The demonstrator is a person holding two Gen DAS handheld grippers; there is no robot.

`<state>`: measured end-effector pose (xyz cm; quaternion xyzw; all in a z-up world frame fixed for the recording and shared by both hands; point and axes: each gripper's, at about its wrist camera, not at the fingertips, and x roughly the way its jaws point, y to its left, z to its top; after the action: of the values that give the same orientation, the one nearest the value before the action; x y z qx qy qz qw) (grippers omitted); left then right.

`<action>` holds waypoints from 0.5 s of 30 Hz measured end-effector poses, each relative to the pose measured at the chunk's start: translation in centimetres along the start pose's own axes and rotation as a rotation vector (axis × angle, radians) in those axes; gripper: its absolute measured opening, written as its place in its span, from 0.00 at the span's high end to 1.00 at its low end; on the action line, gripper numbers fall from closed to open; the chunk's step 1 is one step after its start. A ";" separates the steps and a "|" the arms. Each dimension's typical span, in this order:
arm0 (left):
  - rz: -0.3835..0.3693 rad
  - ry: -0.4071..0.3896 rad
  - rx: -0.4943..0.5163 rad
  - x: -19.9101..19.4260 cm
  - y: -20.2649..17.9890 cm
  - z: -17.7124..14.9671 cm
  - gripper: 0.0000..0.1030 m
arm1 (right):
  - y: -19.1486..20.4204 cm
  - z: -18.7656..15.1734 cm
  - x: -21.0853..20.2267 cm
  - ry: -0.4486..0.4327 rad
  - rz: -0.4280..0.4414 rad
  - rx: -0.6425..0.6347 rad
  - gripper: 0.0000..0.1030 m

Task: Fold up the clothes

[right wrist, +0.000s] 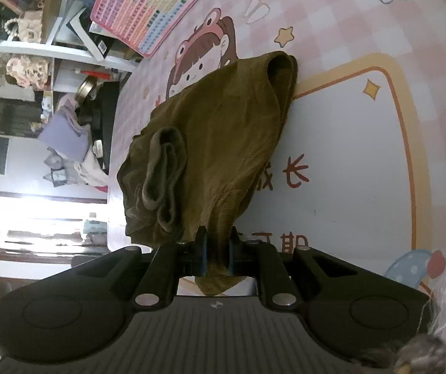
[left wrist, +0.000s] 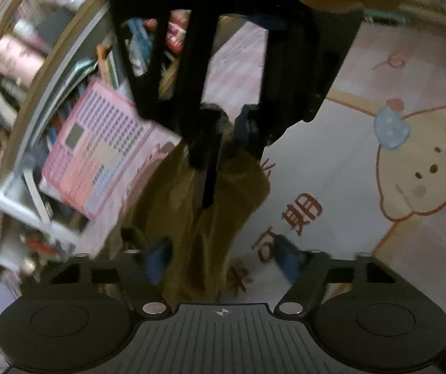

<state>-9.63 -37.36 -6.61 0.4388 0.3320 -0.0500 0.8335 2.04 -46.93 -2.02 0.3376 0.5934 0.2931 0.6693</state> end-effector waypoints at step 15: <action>-0.123 -0.092 -0.330 -3.1 5.3 -0.6 0.94 | -3.2 1.7 0.3 -0.055 0.017 0.241 0.37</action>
<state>-10.40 -34.33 -1.29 0.2721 0.3233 -0.0658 0.9039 3.76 -48.77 -4.67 0.4286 0.6029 0.2159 0.6373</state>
